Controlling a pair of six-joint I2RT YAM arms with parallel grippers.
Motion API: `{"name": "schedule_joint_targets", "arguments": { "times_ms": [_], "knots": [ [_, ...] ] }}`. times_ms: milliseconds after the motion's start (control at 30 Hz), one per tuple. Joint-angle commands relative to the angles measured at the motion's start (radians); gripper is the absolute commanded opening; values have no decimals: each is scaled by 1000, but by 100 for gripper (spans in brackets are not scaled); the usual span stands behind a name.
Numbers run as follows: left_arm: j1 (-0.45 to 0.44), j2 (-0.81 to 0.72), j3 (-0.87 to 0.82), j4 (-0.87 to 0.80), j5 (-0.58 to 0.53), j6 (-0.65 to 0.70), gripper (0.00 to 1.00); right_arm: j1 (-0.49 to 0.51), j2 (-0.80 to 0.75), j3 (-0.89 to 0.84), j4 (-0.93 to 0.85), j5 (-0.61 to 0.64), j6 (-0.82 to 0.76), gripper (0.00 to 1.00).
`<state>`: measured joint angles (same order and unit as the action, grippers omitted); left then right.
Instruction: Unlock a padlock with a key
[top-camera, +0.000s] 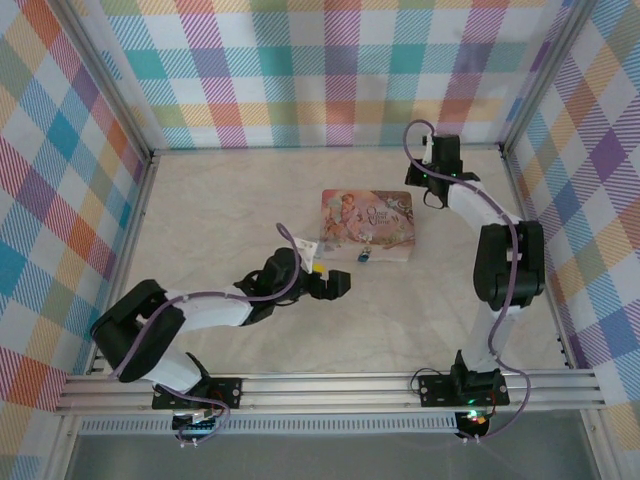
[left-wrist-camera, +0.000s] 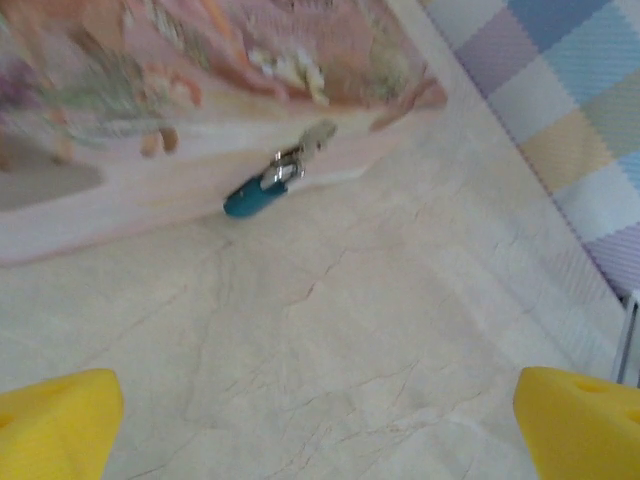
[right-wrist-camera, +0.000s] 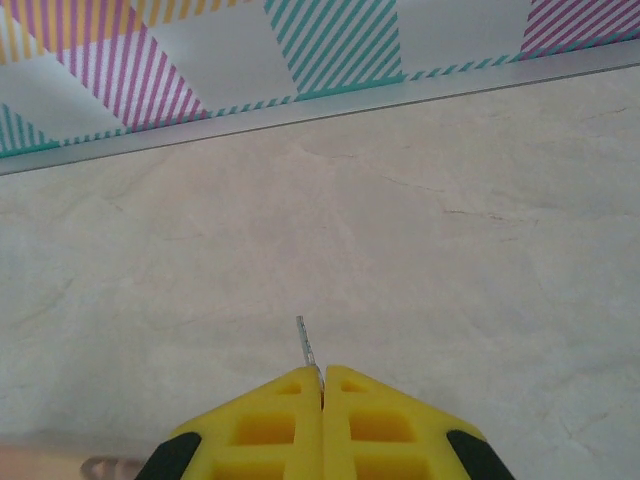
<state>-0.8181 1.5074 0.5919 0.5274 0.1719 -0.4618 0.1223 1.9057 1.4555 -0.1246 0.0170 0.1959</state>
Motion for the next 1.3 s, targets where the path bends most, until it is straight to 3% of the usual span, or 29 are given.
{"name": "schedule_joint_targets", "arguments": {
  "times_ms": [0, 333, 633, 1033, 1267],
  "knots": [
    [-18, 74, 52, 49, 5, 22, 100, -10, 53, 67, -44, -1, -40, 0],
    [18, 181, 154, 55, -61, 119, 100, -10, 152, 109, -89, -48, -69, 0],
    [112, 186, 139, 84, -61, 120, 100, 1, 93, 2, -77, -122, -29, 0],
    [129, 83, 18, 115, 90, 49, 100, 54, 0, -159, -25, -190, 36, 0],
    [122, 140, 25, 142, 126, 34, 99, 80, -7, -184, -7, -203, 61, 0]
  ]
}}
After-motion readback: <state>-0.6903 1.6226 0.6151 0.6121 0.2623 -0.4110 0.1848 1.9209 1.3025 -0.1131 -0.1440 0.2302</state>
